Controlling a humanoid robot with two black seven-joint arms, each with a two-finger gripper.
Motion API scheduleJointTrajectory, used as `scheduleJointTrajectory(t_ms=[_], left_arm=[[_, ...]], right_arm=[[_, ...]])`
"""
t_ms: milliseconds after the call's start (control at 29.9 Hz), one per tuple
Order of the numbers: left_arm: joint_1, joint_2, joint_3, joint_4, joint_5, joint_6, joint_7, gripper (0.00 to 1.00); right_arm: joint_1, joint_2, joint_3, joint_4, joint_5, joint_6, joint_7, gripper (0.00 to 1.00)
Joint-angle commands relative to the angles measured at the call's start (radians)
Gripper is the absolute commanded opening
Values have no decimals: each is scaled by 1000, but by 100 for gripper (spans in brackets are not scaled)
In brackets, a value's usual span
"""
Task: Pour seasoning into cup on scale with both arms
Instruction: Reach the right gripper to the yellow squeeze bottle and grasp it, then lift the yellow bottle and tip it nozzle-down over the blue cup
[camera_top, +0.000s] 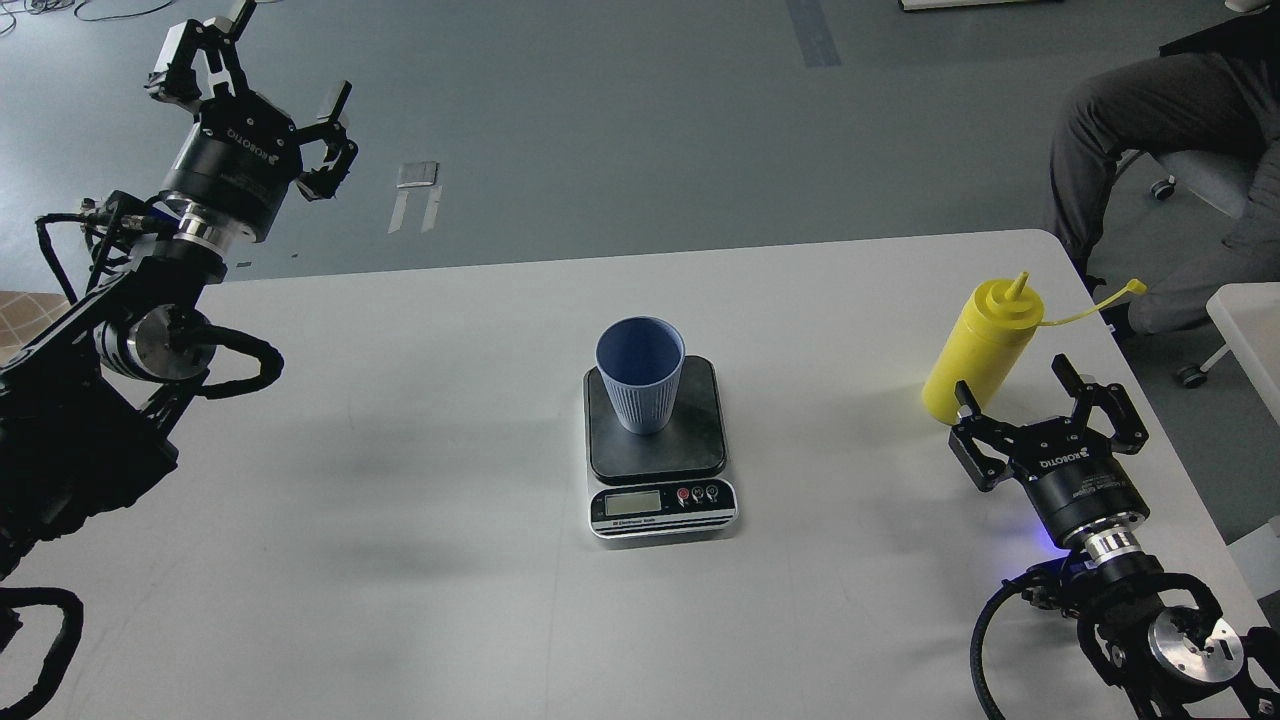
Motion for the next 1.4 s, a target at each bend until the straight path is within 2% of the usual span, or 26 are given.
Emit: scheduleJointTrajectory(t_ms=[0,501,769,835,869,902,936,1003,1069,1237,1303,1370], left_arm=[[-1,0,1,0,0,0,0,98],[-1,1,5,0,0,0,0,98],[-1,1,5,0,0,0,0,98],[-1,1,5,0,0,0,0,98],[-1,1,7,0,0,0,0,98],[-1,1,5,0,0,0,0,98],[-1,1,5,0,0,0,0,98],[-1,1,5,0,0,0,0,98],[-1,1,5,0,0,0,0,98],[-1,0,5,0,0,0,0,98],[-1,0,5,0,0,0,0,98],[-1,0,5,0,0,0,0,98]], right_arm=[[30,5,-2,-28,-1,0,0,100],[144,44,-2,-166,-3,0,0,100],[176,73,-3,-183,-17,0,9,98],[176,76,-3,-184,-29,0,11,90],[176,77,-3,-186,-32,0,12,82],[174,74,-3,-186,-35,0,12,71],[173,74,-3,-186,-37,0,12,66],[171,71,-2,-186,-44,0,14,64],[167,73,-2,-183,-49,0,14,57],[165,67,8,-168,-47,0,14,57],[167,50,11,-152,-47,0,14,56],[165,-5,18,-87,-47,0,17,50]])
